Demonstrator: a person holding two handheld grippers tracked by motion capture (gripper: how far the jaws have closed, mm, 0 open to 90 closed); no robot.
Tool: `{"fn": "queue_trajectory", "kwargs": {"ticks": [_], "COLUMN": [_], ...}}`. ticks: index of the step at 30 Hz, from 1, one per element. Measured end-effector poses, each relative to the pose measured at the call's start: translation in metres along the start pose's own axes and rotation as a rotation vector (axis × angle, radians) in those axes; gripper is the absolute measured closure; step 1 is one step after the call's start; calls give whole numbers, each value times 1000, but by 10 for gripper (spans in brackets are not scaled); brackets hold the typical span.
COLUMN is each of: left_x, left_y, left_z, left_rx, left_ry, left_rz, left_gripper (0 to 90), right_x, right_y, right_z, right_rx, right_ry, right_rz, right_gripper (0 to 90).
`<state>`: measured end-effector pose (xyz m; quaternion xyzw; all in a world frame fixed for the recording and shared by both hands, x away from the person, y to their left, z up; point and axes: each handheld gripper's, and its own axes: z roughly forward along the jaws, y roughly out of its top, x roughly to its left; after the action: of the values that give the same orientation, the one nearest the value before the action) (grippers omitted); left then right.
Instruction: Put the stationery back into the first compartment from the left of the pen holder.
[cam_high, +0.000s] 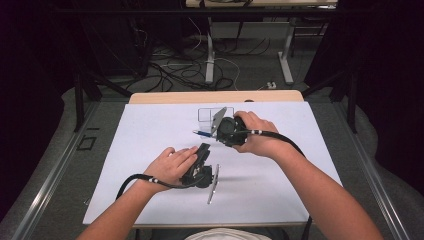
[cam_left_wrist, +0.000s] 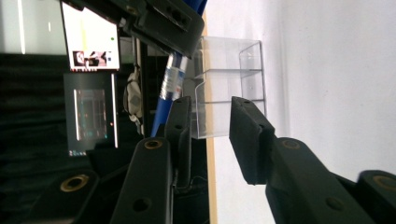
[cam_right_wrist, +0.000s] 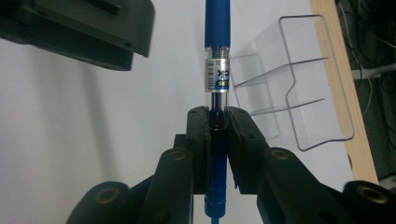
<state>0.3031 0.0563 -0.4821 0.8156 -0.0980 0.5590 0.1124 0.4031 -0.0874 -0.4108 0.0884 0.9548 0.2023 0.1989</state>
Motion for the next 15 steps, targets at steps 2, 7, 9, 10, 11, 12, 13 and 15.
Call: {"fn": "queue_trajectory", "kwargs": {"ticks": [2, 7, 9, 10, 11, 12, 13, 15], "left_x": [6, 14, 18, 19, 21, 22, 23, 26], "left_y": [-2, -9, -11, -12, -14, -15, -16, -20], "left_z": [-2, -1, -1, 0, 0, 1, 2, 4], "left_rx": [45, 25, 34, 26, 25, 37, 41, 37], "left_ry": [-4, -14, -17, -22, -24, -34, -43, -65], "left_rz": [7, -133, -185, -210, -229, -251, -288, -368], "left_gripper": [668, 632, 611, 609, 603, 590, 573, 564], "right_x": [-3, -12, -14, -15, -17, -18, -20, -23], "right_y": [0, 0, 1, 1, 2, 2, 2, 3], "right_z": [0, -1, -2, -2, -3, -3, -4, -4], "right_rx": [-10, -46, -73, -84, -89, -100, -115, -157], "right_ry": [-11, -40, -49, -56, -68, -76, -78, -90], "right_rz": [25, 93, 134, 145, 152, 162, 171, 199], "right_gripper": [797, 797, 797, 797, 798, 797, 798, 798]}}
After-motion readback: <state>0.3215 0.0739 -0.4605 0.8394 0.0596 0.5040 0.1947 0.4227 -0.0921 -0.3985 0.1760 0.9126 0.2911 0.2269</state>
